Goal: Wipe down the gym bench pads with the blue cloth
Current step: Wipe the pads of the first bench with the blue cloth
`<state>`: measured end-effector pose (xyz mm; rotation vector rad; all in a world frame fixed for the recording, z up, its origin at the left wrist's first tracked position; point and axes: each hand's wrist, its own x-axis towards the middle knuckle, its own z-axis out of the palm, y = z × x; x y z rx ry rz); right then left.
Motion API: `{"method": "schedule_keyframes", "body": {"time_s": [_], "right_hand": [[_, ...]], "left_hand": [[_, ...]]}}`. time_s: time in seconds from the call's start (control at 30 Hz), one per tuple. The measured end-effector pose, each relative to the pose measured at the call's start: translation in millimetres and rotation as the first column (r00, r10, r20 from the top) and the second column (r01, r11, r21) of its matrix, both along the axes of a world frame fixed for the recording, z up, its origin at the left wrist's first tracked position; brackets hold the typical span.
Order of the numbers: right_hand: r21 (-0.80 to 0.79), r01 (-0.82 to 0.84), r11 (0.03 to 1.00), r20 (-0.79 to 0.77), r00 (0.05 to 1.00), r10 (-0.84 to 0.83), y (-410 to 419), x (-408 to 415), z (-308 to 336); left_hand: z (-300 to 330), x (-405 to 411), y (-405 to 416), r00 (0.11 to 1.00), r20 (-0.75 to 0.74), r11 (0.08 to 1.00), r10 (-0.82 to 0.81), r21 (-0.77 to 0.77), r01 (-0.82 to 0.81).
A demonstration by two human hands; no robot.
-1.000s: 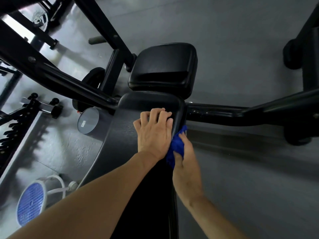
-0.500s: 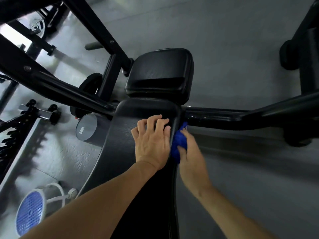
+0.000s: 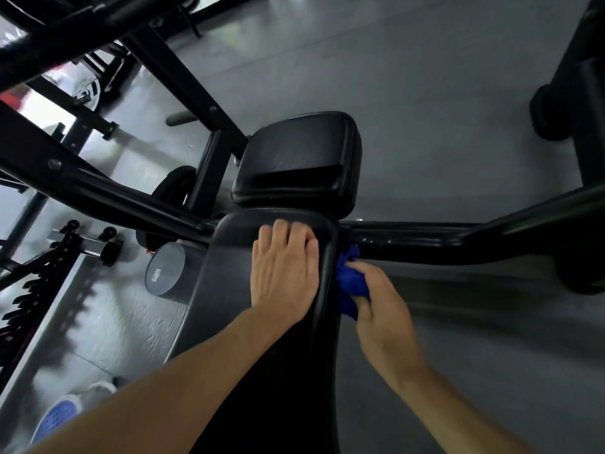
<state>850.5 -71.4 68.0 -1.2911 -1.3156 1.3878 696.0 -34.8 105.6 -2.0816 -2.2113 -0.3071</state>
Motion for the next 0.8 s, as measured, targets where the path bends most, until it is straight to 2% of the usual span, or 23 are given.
{"method": "schedule_keyframes", "body": {"time_s": [0.1, 0.23, 0.4, 0.5, 0.6, 0.7, 0.8], "right_hand": [[-0.042, 0.089, 0.995, 0.009, 0.996, -0.088, 31.2, 3.3, -0.6], [0.049, 0.176, 0.983, 0.033, 0.983, -0.178, 72.9, -21.6, -3.3], [-0.026, 0.227, 0.974, -0.126, 0.965, -0.228, 112.3, -38.1, -6.5], [0.020, 0.179, 0.984, -0.088, 0.980, -0.177, 114.8, -32.6, -14.8], [0.031, 0.103, 0.994, -0.129, 0.987, -0.098, 108.1, -33.7, -19.3], [-0.010, 0.111, 0.994, -0.142, 0.984, -0.111, 117.7, -26.7, -11.0], [0.083, 0.068, 0.994, 0.049, 0.996, -0.072, 163.5, -15.3, -15.3]], "left_hand": [[2.1, -1.0, 42.1, 0.998, -0.001, 0.996, -0.071, -0.048, 0.070], [-10.0, -2.8, 65.5, 0.995, 0.047, 0.972, -0.090, -0.213, 0.098], [-12.8, -4.0, 62.6, 0.996, 0.032, 0.978, -0.087, -0.186, 0.091], [-13.6, -2.7, 62.3, 0.995, 0.012, 0.978, -0.096, -0.186, 0.096], [-13.2, -2.1, 61.1, 0.995, 0.007, 0.977, -0.096, -0.190, 0.095], [-13.0, -0.9, 61.7, 0.995, -0.005, 0.976, -0.102, -0.194, 0.100], [-13.2, -1.6, 60.5, 0.995, -0.002, 0.979, -0.101, -0.179, 0.099]]}}
